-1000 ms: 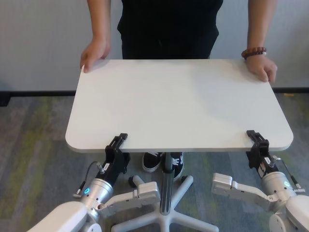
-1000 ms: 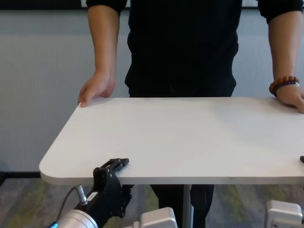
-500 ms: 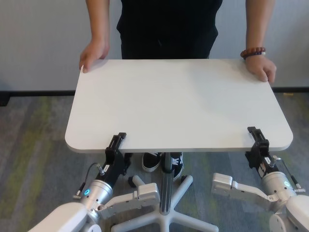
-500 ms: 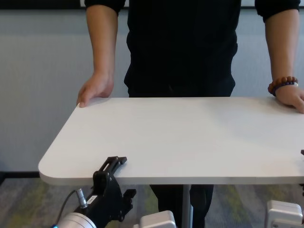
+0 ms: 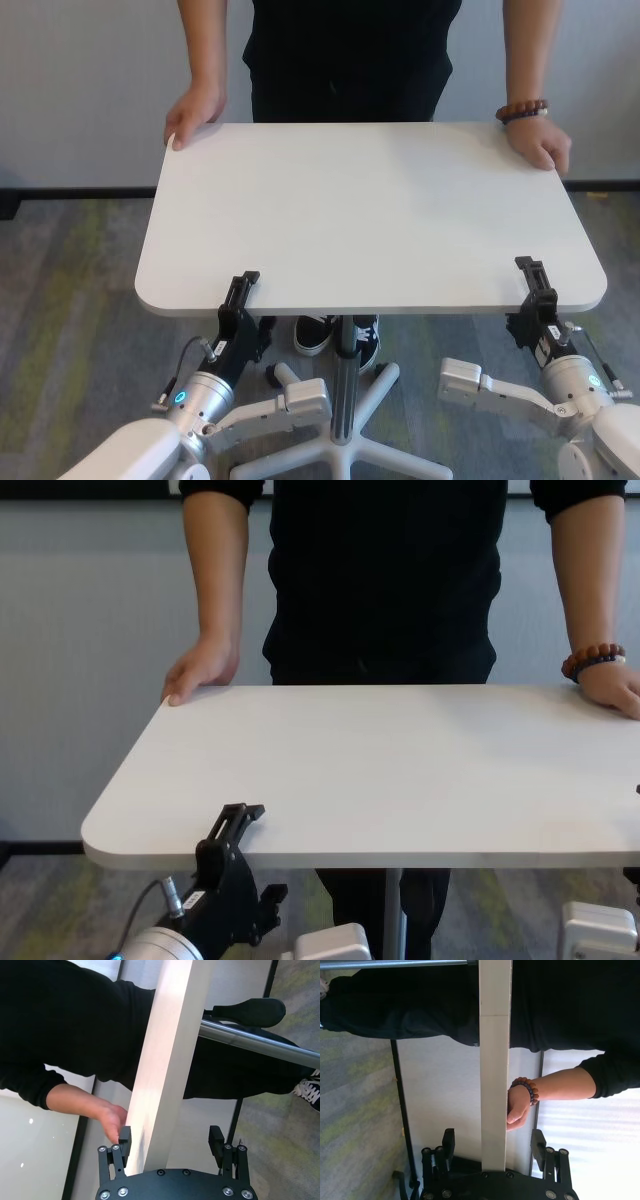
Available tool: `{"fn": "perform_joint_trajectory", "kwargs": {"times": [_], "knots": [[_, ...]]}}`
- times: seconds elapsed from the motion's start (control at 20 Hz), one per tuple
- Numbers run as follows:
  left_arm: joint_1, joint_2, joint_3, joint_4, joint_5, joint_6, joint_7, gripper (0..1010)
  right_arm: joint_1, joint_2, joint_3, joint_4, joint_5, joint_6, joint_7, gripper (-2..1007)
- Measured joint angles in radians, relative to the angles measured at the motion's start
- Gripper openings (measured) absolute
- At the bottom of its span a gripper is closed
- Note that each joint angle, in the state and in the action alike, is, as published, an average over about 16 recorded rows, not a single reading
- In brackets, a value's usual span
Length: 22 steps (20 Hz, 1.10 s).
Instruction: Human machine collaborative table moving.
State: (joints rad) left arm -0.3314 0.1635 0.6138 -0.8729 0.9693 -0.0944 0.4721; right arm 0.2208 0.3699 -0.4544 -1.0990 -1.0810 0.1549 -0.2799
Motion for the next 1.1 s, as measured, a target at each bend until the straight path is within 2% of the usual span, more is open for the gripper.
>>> {"fn": "perform_joint_trajectory", "kwargs": {"times": [0.15,0.3,0.45,0.6,0.8,1.1], "knots": [[0.009,0.01,-0.001,-0.021,-0.002,0.001,-0.004,996,-0.007,0.005,-0.001,-0.015,-0.001,0.001,0.007,945],[0.028,0.028,-0.008,-0.065,-0.012,0.002,-0.019,1000,-0.021,0.014,0.0,-0.042,0.0,0.003,0.02,982],[0.057,0.054,-0.021,-0.13,-0.03,0.001,-0.044,1000,-0.042,0.026,0.001,-0.082,-0.001,0.008,0.039,1002],[0.1,0.09,-0.042,-0.219,-0.059,-0.004,-0.085,1000,-0.072,0.04,0.003,-0.142,-0.001,0.015,0.066,1005],[0.173,0.147,-0.084,-0.359,-0.125,-0.021,-0.163,1000,-0.133,0.062,0.013,-0.253,0.011,0.024,0.114,1005],[0.293,0.239,-0.167,-0.574,-0.27,-0.07,-0.3,1000,-0.244,0.084,0.055,-0.452,0.077,0.022,0.184,1005]]}}
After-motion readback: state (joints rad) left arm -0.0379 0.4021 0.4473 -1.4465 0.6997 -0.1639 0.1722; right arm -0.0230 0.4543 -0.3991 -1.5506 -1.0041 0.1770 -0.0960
